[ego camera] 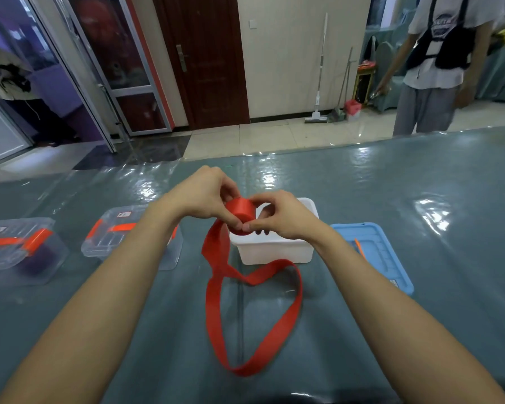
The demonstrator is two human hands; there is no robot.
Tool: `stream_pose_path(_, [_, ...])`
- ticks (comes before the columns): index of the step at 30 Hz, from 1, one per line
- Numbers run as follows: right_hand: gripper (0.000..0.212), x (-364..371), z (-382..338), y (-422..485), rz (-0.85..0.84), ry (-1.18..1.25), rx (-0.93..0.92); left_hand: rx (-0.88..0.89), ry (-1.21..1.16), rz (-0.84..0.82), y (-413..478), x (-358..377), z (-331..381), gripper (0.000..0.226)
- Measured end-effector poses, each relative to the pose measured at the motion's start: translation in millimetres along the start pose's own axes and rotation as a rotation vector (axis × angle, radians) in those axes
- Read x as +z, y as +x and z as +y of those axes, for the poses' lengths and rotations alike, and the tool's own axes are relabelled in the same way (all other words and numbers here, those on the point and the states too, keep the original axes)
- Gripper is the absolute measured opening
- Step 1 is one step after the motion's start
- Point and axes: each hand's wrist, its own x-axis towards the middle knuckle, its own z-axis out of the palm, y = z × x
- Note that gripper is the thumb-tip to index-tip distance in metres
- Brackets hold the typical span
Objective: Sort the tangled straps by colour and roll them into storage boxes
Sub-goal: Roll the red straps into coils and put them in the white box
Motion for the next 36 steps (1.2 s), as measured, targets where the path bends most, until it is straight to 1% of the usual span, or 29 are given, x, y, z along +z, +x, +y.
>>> stream_pose_path(1, [0.042,1,0,1,0.008,0.020,-0.004,0.016,-0.029,0.013,0,-1,-2,0.054])
stream_pose_path(2, [0.041,0,2,1,0.031,0.066,-0.011,0.034,-0.116,0.031,-2,0,-5,0.052])
stream_pose_path(5, [0.044,-5,4,0,0.099,0.271,-0.054,0.066,-0.520,0.087,-9,4,-22,0.050])
stream_pose_path(7, [0.041,-8,3,1,0.115,0.391,-0.090,0.065,-0.706,0.095,-13,9,-29,0.051])
stream_pose_path(9, [0.037,-12,0,3,0.126,0.496,-0.130,0.060,-0.803,0.106,-14,12,-28,0.055])
stream_pose_path(11, [0.036,-14,-2,6,0.121,0.610,-0.164,0.077,-0.855,0.158,-11,9,-22,0.054])
stream_pose_path(14, [0.042,-10,-8,12,0.122,0.795,-0.169,0.106,-0.811,0.308,-3,-3,-9,0.052])
stream_pose_path(17, [0.041,-4,-13,18,0.122,0.896,-0.153,0.117,-0.725,0.406,1,-9,-2,0.058])
stream_pose_path(19, [0.042,-2,-11,19,0.121,0.898,-0.141,0.100,-0.778,0.395,0,-2,-4,0.053])
stream_pose_path(21, [0.043,0,-6,19,0.126,0.912,-0.134,0.079,-0.870,0.341,-4,8,-12,0.047])
stream_pose_path(24, [0.039,5,1,17,0.107,0.971,-0.113,0.069,-0.937,0.291,-13,15,-21,0.050])
stream_pose_path(26, [0.034,8,3,15,0.072,0.986,-0.114,0.080,-0.936,0.282,-16,13,-22,0.048])
stream_pose_path(29, [0.033,9,3,14,0.049,0.962,-0.120,0.087,-0.906,0.259,-20,8,-22,0.046])
stream_pose_path(33, [0.037,9,4,12,0.049,0.904,-0.110,0.094,-0.723,0.201,-21,2,-26,0.055])
stream_pose_path(34, [0.036,10,5,12,0.039,0.911,-0.110,0.093,-0.701,0.201,-21,4,-26,0.056])
stream_pose_path(36, [0.032,16,4,11,0.020,0.937,-0.109,0.077,-0.742,0.263,-20,12,-24,0.055])
